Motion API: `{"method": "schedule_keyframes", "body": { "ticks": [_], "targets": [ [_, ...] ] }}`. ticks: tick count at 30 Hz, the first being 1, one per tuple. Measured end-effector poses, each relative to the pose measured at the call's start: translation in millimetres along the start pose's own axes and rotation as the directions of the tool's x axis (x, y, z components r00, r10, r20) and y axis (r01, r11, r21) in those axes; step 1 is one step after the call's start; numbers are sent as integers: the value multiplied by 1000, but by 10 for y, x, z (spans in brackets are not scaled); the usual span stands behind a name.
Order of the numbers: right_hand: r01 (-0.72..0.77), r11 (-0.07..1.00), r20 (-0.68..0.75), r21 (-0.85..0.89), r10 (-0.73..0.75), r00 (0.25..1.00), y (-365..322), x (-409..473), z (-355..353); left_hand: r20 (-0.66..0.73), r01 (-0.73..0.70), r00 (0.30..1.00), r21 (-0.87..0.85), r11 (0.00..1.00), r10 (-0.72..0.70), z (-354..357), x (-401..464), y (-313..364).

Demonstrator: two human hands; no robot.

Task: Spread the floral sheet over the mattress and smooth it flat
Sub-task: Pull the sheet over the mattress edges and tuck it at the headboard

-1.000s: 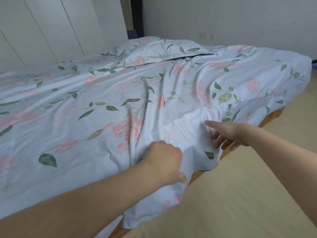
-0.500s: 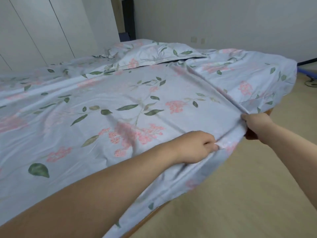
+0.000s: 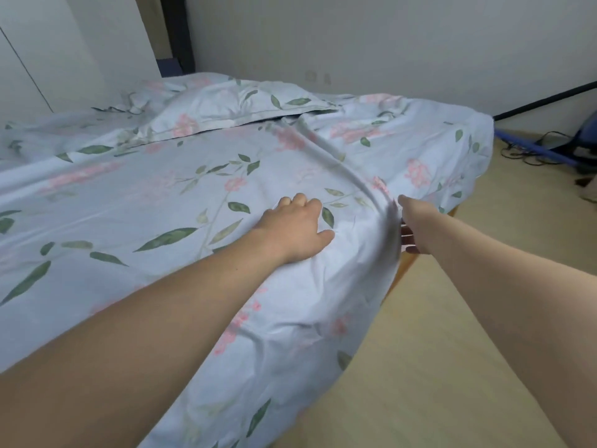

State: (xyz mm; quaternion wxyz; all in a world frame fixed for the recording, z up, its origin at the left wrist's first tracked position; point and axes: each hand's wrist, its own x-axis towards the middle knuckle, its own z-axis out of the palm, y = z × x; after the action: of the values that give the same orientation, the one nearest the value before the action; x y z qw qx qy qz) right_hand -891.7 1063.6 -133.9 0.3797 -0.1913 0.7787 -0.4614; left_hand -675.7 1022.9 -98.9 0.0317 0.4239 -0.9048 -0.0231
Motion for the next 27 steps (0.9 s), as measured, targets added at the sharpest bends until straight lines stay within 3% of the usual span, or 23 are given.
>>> {"method": "schedule_keyframes", "body": {
  "ticks": [2, 5, 9, 14, 17, 19, 22, 24, 27],
  "targets": [
    [-11, 1000, -8, -23, 11, 1000, -29, 220, 64, 30, 12, 999, -20, 1000, -11, 88, 176, 43],
    [-25, 991, -10, -129, 24, 1000, -114, 506, 80, 191, -10, 982, 73, 997, -4, 171, 391, 133],
    [-128, 973, -97, -193, 111, 989, -408, 588, -214, 412, 10, 910, 96, 995, -49, -12, 581, 225],
    [-219, 961, -295, -170, 162, 942, -932, 539, -1211, 685, 36, 718, 144, 989, -126, -324, 545, 387],
    [-161, 914, -261, -373, 63, 963, -1349, 473, -1523, 775, 21, 601, 227, 974, -193, -414, 353, 468],
    [-232, 830, -123, -506, 197, 973, -1529, 519, -1561, 816, 32, 527, 260, 965, -237, -527, 424, 496],
    [-439, 665, 14, -605, 560, 829, -1609, 661, -1507, 885, 59, 410, 214, 975, -219, -746, 922, 594],
    [-459, 594, -30, -661, 590, 807, -1666, 866, -1467, 884, 85, 445, 116, 990, -142, -784, 1434, 648],
    [-433, 632, -42, -643, 535, 844, -1692, 1269, -1424, 793, 158, 606, -49, 986, -58, -825, 2160, 774]
  ]
}}
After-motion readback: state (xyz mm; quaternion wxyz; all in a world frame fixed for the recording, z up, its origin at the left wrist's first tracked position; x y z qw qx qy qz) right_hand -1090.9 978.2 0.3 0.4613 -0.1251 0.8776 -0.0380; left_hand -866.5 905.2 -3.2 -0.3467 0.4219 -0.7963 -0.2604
